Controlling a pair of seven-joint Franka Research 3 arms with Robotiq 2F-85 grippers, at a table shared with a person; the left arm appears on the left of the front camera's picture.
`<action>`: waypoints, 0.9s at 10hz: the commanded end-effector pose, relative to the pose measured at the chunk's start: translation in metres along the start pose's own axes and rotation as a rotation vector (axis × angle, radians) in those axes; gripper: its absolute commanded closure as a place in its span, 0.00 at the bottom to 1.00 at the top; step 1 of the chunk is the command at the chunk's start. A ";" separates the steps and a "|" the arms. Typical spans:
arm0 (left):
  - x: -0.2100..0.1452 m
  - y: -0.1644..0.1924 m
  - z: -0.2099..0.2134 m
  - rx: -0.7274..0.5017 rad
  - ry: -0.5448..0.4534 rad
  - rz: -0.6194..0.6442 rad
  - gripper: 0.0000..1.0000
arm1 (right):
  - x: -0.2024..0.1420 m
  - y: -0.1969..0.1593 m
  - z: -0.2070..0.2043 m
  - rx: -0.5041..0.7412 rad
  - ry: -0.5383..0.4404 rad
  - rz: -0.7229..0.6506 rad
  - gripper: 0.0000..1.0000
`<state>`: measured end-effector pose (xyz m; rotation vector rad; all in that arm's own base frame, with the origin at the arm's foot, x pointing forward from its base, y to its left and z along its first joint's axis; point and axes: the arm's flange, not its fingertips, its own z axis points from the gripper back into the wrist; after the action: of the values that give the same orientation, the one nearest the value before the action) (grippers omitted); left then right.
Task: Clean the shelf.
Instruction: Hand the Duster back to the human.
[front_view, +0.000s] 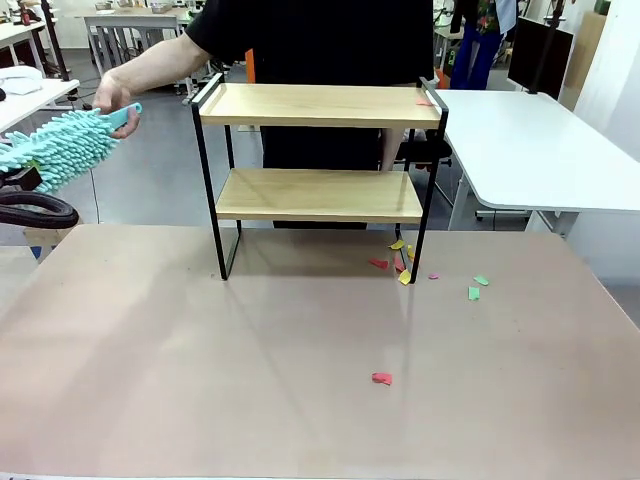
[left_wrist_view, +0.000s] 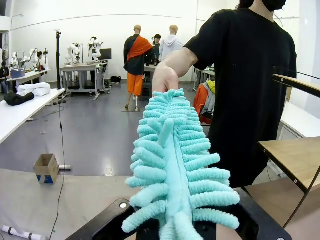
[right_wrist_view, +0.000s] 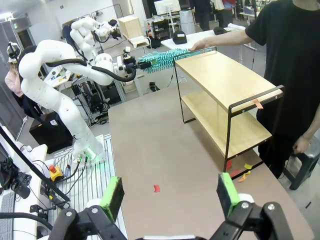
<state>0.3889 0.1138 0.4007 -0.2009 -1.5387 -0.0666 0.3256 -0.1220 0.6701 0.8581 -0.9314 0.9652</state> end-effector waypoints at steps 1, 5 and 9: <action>0.001 0.002 0.000 0.001 -0.008 -0.012 0.83 | 0.002 0.001 0.002 0.004 0.003 0.018 0.00; 0.001 0.002 0.000 0.001 -0.008 -0.012 0.83 | 0.002 0.001 0.002 0.004 0.003 0.018 0.00; 0.010 0.008 0.014 0.027 0.031 0.024 0.21 | 0.002 0.001 0.002 0.004 0.003 0.018 0.00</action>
<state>0.3851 0.1187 0.4010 -0.1859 -1.5162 -0.0464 0.3255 -0.1220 0.6701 0.8582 -0.9313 0.9654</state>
